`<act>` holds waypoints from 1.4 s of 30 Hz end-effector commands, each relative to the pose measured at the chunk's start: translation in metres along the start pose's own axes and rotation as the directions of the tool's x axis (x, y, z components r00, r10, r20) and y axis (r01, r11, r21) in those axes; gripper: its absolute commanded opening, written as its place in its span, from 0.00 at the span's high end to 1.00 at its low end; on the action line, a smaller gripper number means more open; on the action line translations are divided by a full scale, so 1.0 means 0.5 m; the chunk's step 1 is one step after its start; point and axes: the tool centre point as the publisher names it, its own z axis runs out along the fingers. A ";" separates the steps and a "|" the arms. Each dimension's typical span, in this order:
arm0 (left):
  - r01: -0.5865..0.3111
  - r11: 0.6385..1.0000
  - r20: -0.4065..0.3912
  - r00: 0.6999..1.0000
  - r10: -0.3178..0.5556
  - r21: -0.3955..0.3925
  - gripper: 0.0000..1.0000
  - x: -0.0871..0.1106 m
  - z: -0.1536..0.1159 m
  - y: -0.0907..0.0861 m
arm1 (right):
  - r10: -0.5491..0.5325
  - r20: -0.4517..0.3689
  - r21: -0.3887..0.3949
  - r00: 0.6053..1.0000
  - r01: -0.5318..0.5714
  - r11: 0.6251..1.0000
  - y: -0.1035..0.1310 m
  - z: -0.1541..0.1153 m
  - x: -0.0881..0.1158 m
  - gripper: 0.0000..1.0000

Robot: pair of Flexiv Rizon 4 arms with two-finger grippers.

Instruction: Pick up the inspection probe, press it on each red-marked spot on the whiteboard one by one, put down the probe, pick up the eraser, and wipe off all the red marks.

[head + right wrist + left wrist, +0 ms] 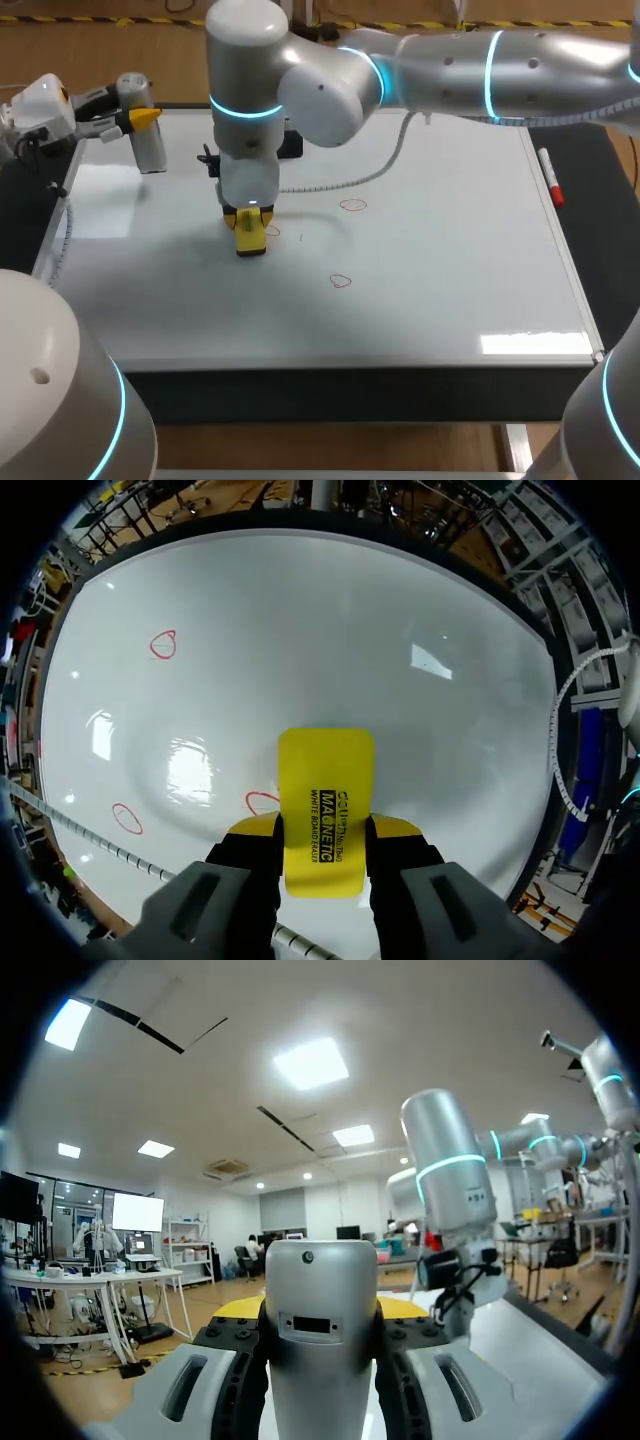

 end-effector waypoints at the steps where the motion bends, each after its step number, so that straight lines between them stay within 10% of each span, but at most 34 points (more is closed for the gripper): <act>1: 0.000 1.000 0.000 1.000 0.000 0.000 1.00 0.000 0.000 -0.002 | -0.004 -0.008 -0.010 1.000 0.004 1.000 -0.007 0.008 -0.003 1.00; 42: 0.000 1.000 0.000 1.000 0.000 0.000 1.00 0.000 0.000 -0.002 | 0.135 -0.062 0.036 0.989 -0.133 0.990 -0.020 0.008 0.171 1.00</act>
